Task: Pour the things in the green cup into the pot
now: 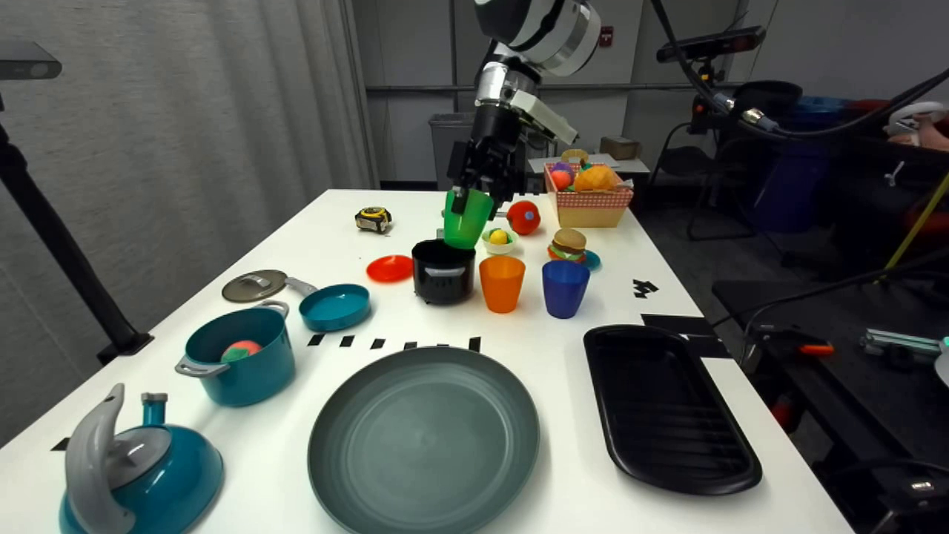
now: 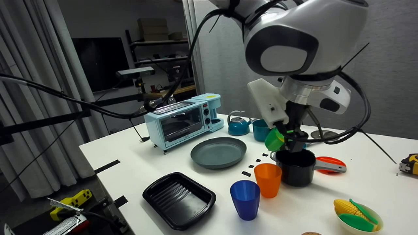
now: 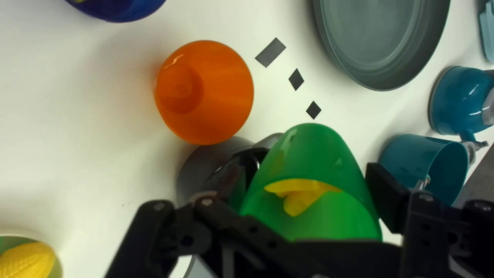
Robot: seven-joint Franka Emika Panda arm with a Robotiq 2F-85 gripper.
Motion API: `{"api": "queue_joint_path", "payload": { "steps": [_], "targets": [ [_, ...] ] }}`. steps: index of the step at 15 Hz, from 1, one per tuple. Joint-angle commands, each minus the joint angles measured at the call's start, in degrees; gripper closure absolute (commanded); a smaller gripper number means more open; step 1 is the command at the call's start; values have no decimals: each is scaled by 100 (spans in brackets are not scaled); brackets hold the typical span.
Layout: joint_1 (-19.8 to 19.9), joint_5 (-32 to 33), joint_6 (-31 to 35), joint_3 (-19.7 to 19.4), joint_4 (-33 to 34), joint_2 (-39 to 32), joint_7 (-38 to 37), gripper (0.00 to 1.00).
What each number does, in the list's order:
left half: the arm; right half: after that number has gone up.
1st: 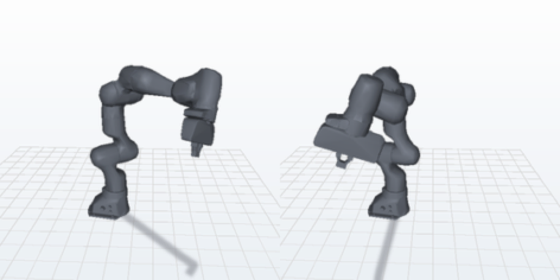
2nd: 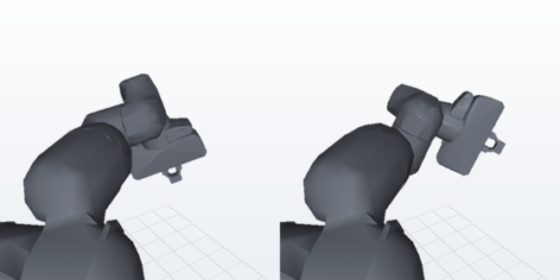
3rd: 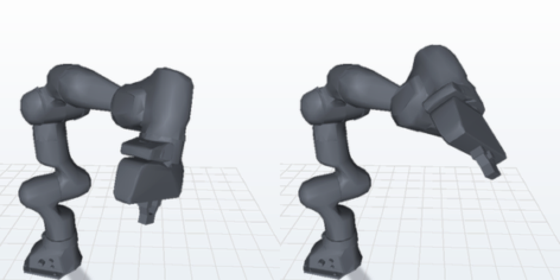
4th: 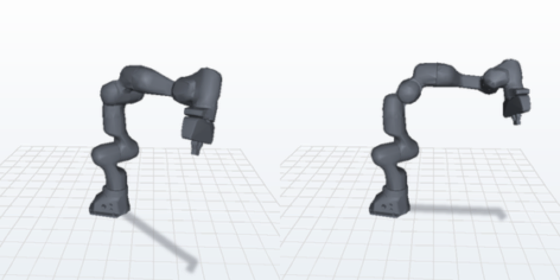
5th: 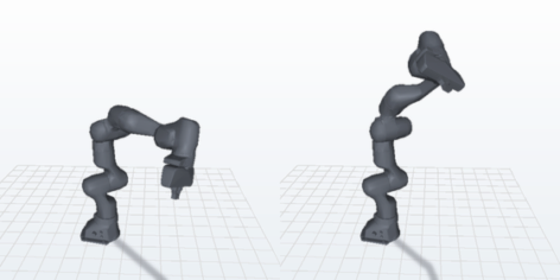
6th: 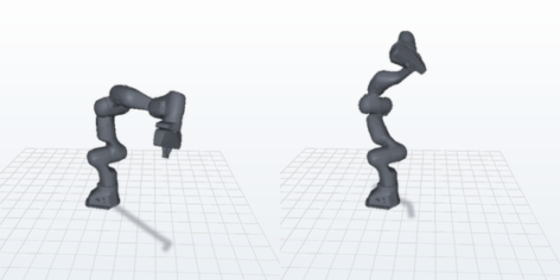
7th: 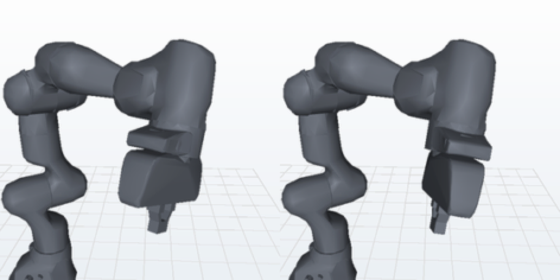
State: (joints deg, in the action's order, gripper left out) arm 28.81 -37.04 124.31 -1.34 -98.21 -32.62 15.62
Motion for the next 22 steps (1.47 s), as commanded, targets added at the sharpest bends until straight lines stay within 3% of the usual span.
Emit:
{"api": "queue_joint_path", "payload": {
  "steps": [1,10,16,22],
  "targets": [
    [164,-351,-785,42,903,-564,334,45],
    [338,-1101,-2454,115,2437,-1633,340,45],
    [698,-2128,-3296,148,3013,-2275,285,45],
    [912,-2753,-3963,231,3492,-2757,348,45]
  ]
}}
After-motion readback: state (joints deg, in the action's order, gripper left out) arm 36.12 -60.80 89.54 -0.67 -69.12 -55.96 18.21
